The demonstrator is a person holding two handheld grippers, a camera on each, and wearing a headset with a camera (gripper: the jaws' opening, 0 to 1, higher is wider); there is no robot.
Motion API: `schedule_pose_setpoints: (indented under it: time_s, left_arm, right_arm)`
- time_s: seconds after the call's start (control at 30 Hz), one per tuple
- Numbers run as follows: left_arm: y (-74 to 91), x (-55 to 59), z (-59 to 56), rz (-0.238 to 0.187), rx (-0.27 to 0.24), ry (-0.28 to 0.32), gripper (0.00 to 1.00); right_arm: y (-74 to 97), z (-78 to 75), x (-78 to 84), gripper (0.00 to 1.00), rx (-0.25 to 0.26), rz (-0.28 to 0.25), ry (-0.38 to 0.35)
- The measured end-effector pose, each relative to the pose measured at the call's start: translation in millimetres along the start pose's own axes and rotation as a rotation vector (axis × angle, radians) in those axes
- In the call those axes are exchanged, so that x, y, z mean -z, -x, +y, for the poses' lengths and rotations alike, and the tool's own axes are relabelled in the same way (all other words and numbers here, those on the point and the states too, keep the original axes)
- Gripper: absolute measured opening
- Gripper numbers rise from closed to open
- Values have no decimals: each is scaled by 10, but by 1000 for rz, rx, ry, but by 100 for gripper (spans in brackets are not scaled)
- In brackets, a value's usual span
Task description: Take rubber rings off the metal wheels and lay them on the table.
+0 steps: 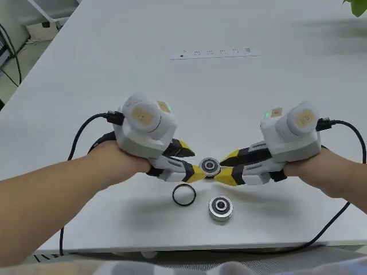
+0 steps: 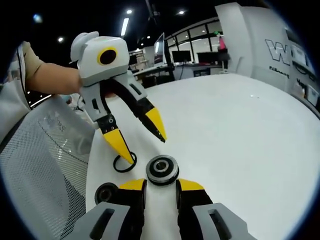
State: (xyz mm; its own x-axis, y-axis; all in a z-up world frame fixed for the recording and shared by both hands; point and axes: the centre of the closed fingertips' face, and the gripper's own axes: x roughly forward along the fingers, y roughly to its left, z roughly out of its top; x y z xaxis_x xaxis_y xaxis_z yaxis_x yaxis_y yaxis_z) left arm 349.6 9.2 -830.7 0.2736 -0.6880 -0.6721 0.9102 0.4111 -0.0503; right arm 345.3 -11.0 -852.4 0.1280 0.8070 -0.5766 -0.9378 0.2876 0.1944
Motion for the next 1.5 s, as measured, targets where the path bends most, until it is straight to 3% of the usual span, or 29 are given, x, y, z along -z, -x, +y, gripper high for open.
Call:
schedule_pose_setpoints:
  time_s: [0.53, 1.3, 1.5]
  left_arm:
    - [-159, -33, -37, 10, 30, -7, 25]
    - [-219, -59, -14, 23, -1, -114, 14]
    - [-186, -65, -17, 9, -9, -102, 14]
  right_arm:
    - [3, -48, 8, 20, 3, -14, -4]
    - [-14, -34, -15, 21, 8, -31, -9]
    - [-54, -14, -24, 24, 11, -25, 9]
